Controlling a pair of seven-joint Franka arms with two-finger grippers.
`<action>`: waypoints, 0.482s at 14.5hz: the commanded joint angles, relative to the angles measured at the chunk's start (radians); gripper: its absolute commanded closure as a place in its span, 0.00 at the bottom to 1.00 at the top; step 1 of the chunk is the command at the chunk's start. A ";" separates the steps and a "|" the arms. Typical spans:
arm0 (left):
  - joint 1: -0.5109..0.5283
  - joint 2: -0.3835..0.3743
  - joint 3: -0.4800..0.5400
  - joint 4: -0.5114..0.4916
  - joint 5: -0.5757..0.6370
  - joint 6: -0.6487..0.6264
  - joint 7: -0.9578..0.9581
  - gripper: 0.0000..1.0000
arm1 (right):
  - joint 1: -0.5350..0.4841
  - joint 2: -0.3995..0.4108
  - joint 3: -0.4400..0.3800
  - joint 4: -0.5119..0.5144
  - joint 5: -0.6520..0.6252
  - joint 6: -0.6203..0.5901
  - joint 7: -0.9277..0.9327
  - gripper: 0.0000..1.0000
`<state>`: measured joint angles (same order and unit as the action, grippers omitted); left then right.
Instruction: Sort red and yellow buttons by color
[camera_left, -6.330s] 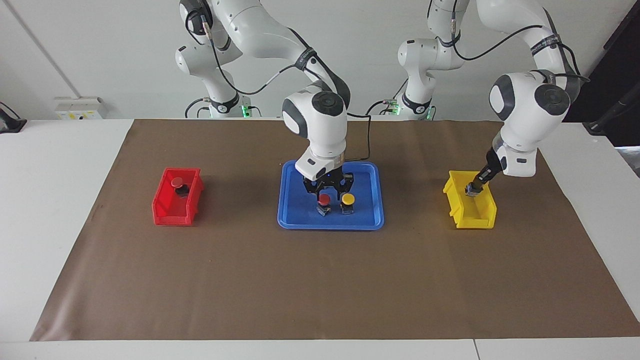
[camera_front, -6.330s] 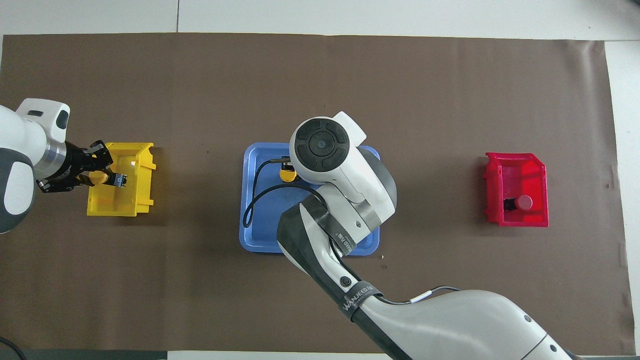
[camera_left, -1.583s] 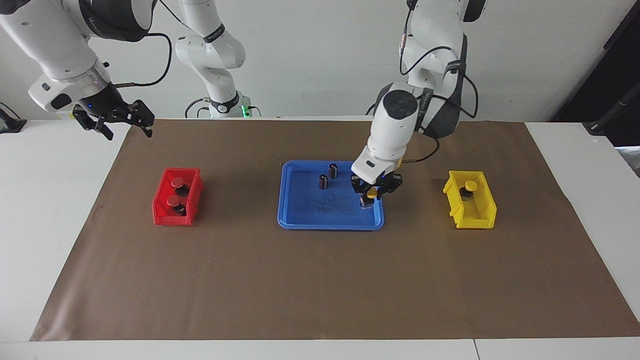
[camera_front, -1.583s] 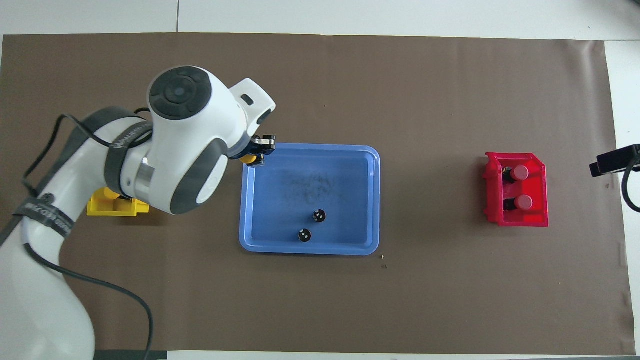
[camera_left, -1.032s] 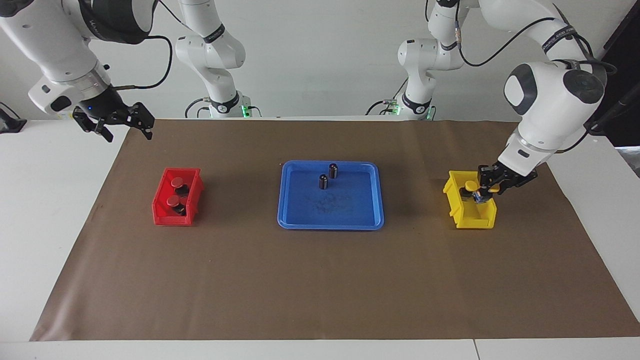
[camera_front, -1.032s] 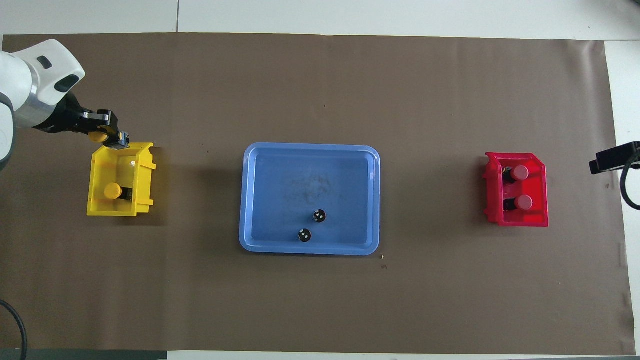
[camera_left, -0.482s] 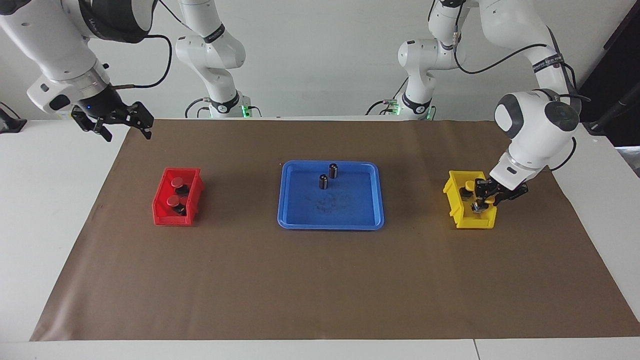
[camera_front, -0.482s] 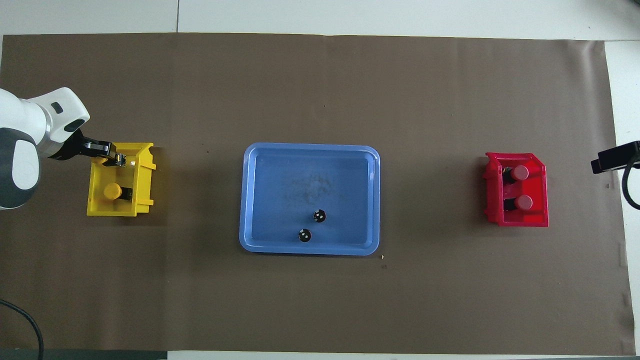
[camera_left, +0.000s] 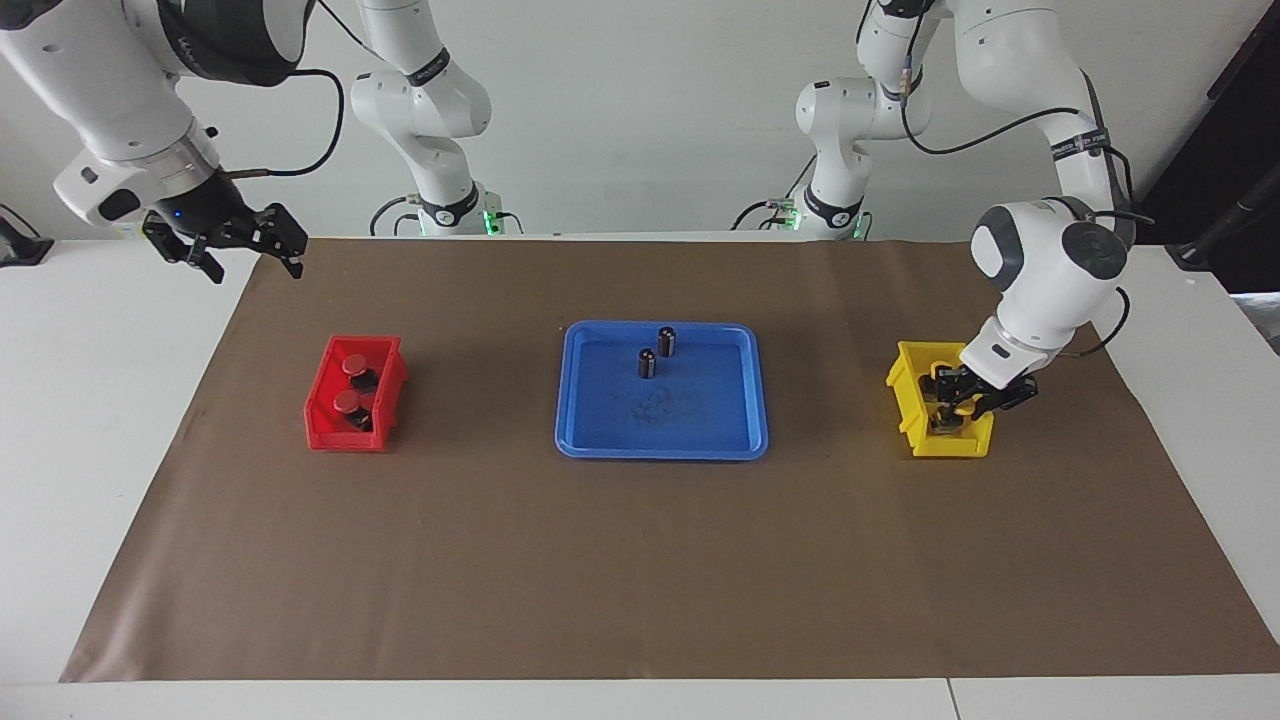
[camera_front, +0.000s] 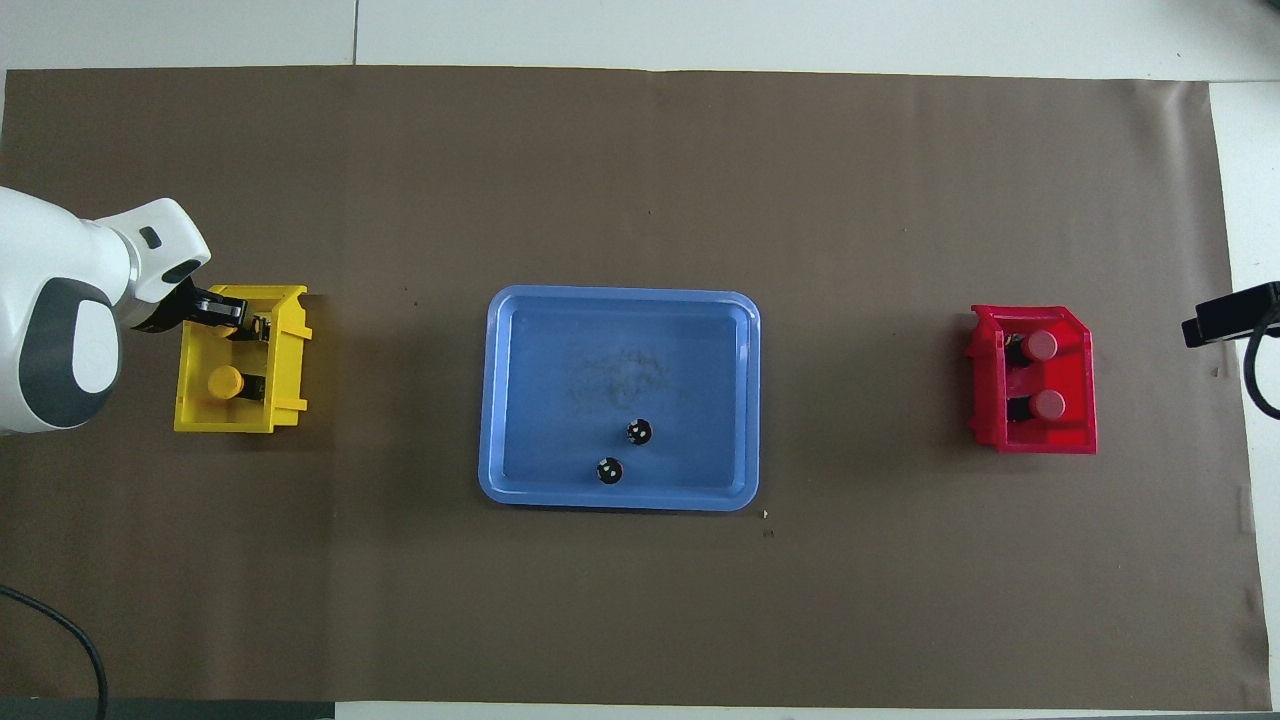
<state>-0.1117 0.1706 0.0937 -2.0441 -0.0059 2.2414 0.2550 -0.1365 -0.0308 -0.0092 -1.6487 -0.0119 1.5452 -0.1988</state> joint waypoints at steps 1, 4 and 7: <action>0.004 -0.014 -0.002 -0.041 0.023 0.055 0.009 0.60 | -0.002 -0.004 0.003 0.004 -0.010 -0.002 0.018 0.00; 0.007 -0.013 -0.002 -0.027 0.023 0.041 0.006 0.44 | 0.002 -0.004 0.003 0.004 -0.010 -0.002 0.018 0.00; 0.010 -0.022 -0.002 0.037 0.023 -0.043 0.006 0.23 | 0.005 -0.001 0.003 0.012 -0.010 -0.002 0.018 0.00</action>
<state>-0.1114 0.1674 0.0944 -2.0482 -0.0057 2.2597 0.2557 -0.1355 -0.0308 -0.0086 -1.6480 -0.0119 1.5452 -0.1988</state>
